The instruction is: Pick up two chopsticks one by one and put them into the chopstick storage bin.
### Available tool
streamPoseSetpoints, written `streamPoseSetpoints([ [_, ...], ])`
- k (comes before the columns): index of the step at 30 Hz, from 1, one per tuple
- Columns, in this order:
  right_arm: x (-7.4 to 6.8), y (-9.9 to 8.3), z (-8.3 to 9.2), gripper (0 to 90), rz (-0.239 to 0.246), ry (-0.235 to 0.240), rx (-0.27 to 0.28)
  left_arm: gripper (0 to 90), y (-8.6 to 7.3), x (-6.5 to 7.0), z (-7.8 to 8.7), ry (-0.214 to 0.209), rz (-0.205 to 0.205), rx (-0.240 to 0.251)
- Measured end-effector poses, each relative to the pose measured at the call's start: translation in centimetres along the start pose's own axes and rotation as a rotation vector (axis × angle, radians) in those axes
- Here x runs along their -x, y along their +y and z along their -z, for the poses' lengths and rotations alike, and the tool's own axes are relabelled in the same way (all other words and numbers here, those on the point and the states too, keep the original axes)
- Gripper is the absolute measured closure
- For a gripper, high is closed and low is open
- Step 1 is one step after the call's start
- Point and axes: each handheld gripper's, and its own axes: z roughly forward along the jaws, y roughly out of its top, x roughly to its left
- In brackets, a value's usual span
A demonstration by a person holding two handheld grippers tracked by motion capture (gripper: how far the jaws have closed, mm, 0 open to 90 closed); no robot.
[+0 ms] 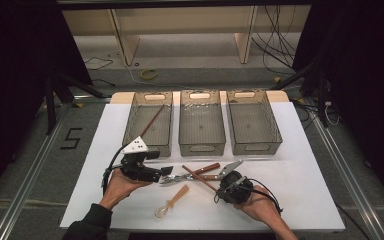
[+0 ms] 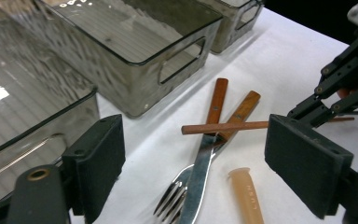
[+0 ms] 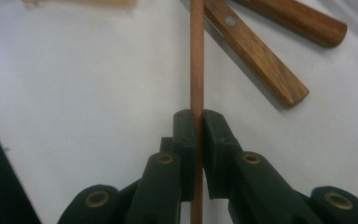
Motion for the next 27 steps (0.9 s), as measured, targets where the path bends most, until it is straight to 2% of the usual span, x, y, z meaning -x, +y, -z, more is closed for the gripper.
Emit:
streamPoseSetpoints([
  [4,-0.4,0.5,1.0,85.3,0.035,0.012,0.022,19.9,0.3,0.8,-0.2,-0.023,-0.047,-0.018],
  [8,-1.1,1.0,1.9,85.3,0.088,0.021,0.037,20.4,0.9,2.0,-0.7,-0.056,-0.122,-0.063],
  [12,-2.0,1.6,2.6,85.3,0.154,0.037,0.043,20.7,1.3,3.5,-1.3,-0.088,-0.218,-0.117],
  [13,-2.0,1.6,2.6,85.3,0.154,0.037,0.043,20.7,1.4,3.8,-1.5,-0.096,-0.243,-0.130],
  [16,-2.2,1.8,2.9,85.3,0.185,0.042,0.050,21.4,1.4,4.7,-1.9,-0.094,-0.316,-0.177],
  [19,-2.5,1.9,3.1,85.3,0.211,0.051,0.048,23.0,1.4,5.2,-2.2,-0.115,-0.353,-0.216],
  [22,-2.8,1.9,3.3,85.3,0.222,0.058,0.045,23.9,1.3,5.7,-2.6,-0.118,-0.390,-0.262],
  [27,-3.4,2.1,3.6,85.3,0.265,0.059,0.045,29.9,1.3,6.5,-2.8,-0.126,-0.449,-0.314],
])
